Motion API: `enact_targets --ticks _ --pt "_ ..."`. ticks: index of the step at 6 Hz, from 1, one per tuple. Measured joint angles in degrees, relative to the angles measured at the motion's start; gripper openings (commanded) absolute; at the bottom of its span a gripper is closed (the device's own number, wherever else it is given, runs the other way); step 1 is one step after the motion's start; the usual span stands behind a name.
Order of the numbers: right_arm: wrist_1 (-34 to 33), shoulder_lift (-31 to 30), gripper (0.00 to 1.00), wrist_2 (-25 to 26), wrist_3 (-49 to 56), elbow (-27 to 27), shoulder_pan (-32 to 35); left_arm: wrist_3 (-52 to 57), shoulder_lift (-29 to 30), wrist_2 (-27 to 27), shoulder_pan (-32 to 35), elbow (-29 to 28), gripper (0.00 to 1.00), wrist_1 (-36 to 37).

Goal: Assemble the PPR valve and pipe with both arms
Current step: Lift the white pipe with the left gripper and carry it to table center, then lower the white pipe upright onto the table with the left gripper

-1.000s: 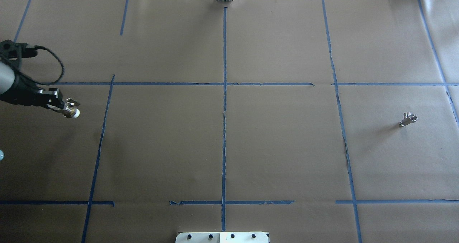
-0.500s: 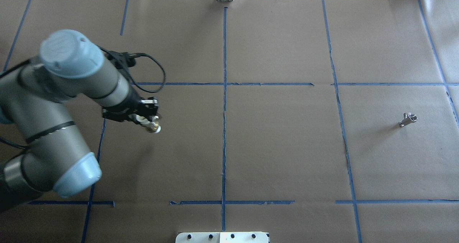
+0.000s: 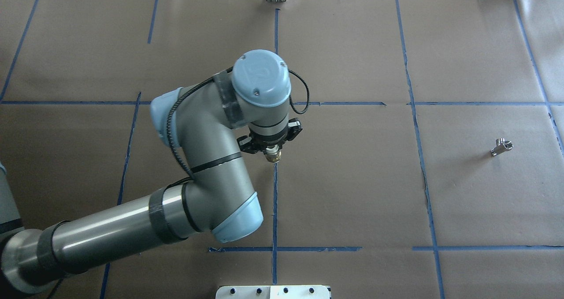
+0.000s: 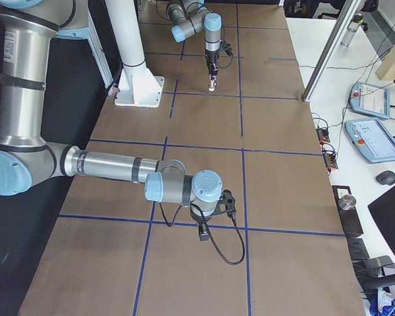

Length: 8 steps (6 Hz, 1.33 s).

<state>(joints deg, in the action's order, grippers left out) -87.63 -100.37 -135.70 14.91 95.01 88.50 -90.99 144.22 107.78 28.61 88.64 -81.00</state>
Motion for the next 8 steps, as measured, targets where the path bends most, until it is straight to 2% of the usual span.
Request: enact_targets --ticks 1,2,4,8 --pt "0.00 0.00 1.00 0.00 -0.04 0.00 -0.03 -0.78 2.51 -0.28 -0.20 -3.43 0.00 -0.65" --pt "0.00 0.02 1.00 0.00 -0.05 0.00 -0.04 -0.75 2.62 -0.35 -0.21 -4.47 0.00 -1.44" --pt "0.00 0.08 1.00 0.00 -0.06 -0.05 -0.03 -0.60 1.06 -0.38 -0.23 -4.84 0.00 -4.11" --pt "0.00 0.03 1.00 0.00 -0.06 -0.06 -0.04 -0.23 -0.19 -0.59 0.00 -4.25 0.00 -4.56"
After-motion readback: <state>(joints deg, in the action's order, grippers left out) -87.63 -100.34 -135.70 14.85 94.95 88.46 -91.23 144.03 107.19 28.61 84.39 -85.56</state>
